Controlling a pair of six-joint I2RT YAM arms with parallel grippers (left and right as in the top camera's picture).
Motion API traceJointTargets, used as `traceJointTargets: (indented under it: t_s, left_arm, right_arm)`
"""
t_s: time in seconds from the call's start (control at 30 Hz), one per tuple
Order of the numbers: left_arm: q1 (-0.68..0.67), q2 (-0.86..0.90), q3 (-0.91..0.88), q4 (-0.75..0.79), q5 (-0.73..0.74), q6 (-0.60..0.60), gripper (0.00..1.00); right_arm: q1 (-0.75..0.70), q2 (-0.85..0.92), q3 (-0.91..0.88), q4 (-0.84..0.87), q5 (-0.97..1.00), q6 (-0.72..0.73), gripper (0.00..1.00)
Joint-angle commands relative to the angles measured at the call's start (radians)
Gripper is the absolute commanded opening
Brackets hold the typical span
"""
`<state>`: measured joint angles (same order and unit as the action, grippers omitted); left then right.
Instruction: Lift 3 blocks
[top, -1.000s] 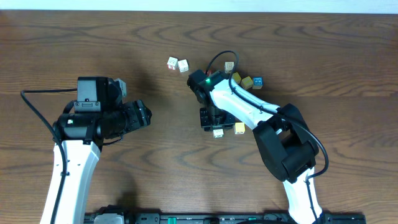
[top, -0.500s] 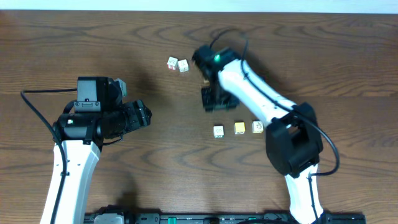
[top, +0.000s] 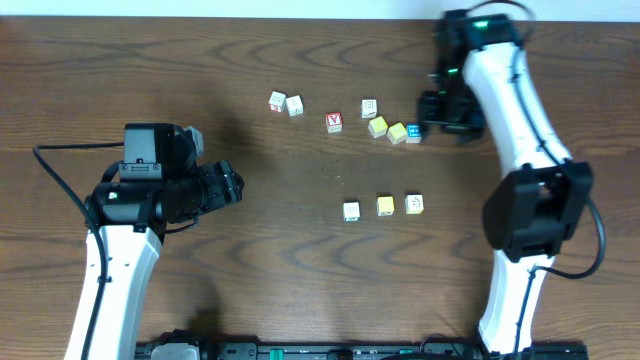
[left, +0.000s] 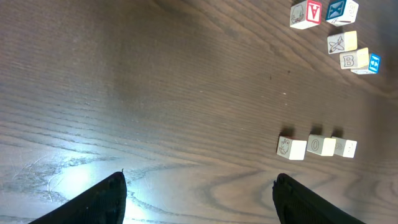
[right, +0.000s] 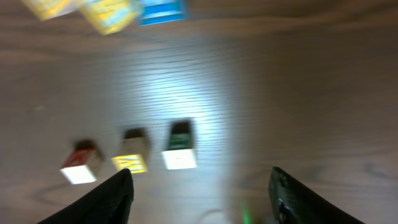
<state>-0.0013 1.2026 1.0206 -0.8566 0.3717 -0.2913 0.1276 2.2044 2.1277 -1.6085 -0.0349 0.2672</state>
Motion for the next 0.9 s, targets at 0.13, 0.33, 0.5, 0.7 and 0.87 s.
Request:
traceJointTargets:
  t_s: [0.13,0.33,0.5,0.7,0.87]
  left_arm:
    - [-0.002,0.002,0.017,-0.003,0.01,-0.002,0.76]
    - [-0.002,0.002,0.017,-0.003,0.01,-0.002,0.76]
    - [-0.002,0.002,0.017,-0.003,0.01,-0.002,0.76]
    - [-0.002,0.002,0.017,-0.003,0.01,-0.002,0.76]
    - [-0.002,0.002,0.017,-0.003,0.01,-0.002,0.76]
  right_arm:
    - [-0.156,-0.002,0.0,-0.012,0.0,-0.061,0.85]
    - [-0.222,-0.002,-0.043,-0.059,0.0,-0.067,0.91]
    - [-0.232,-0.018,-0.045,-0.09,-0.001,-0.062,0.91]
    - [-0.225,-0.179,-0.094,-0.089,-0.028,-0.059,0.92]
    - [-0.216,-0.403,-0.287,-0.004,-0.007,-0.059,0.99]
